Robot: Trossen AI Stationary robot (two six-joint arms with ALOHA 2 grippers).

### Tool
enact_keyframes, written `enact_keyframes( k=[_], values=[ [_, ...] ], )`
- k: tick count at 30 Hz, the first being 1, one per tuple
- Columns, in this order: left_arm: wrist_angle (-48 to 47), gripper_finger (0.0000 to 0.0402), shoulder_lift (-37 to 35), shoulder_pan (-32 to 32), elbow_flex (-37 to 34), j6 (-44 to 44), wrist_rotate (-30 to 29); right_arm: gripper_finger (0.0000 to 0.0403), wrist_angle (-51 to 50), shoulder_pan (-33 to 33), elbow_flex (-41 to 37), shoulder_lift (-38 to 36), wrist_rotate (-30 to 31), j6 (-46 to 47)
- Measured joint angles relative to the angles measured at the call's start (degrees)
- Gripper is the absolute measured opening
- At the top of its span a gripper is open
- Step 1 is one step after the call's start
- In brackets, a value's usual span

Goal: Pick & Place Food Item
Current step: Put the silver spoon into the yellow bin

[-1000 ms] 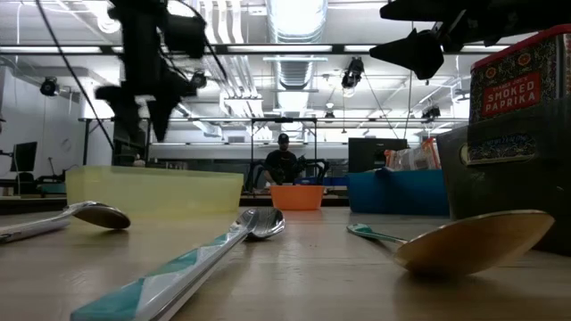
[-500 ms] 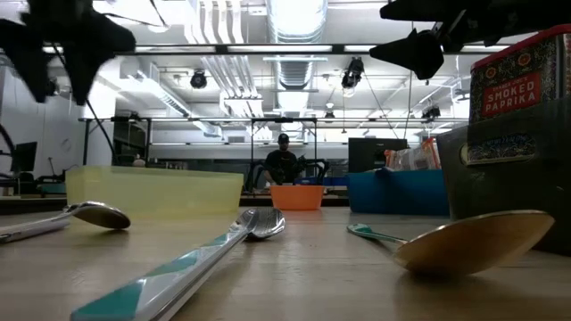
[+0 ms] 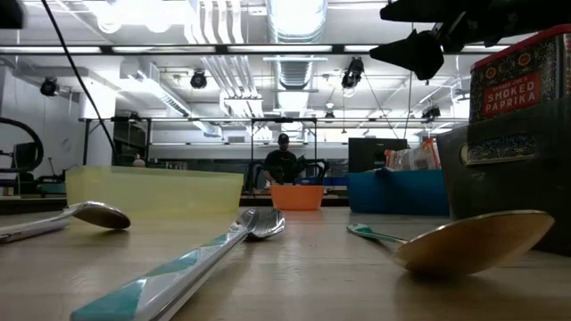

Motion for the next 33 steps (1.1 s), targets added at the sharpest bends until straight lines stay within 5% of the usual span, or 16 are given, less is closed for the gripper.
enact_keyframes(
  k=[3,12,19,33],
  values=[
    [9.4,0.0296,1.1,-4.0,-3.8,-8.1,2.3,0.0381,-0.1,0.0,0.0,0.0,0.0,0.0],
    [27.7,0.0296,14.0,-4.7,-5.6,-14.3,9.5,0.0381,-0.2,0.0,0.0,0.0,0.0,0.0],
    [28.6,0.0296,21.4,-5.6,-1.2,-18.8,14.2,0.0381,-0.4,0.0,0.0,0.0,0.0,0.0],
    [27.3,0.0296,28.7,-6.4,-1.2,-21.1,13.0,0.0381,-0.9,0.0,0.0,0.0,0.0,0.0]
  ],
)
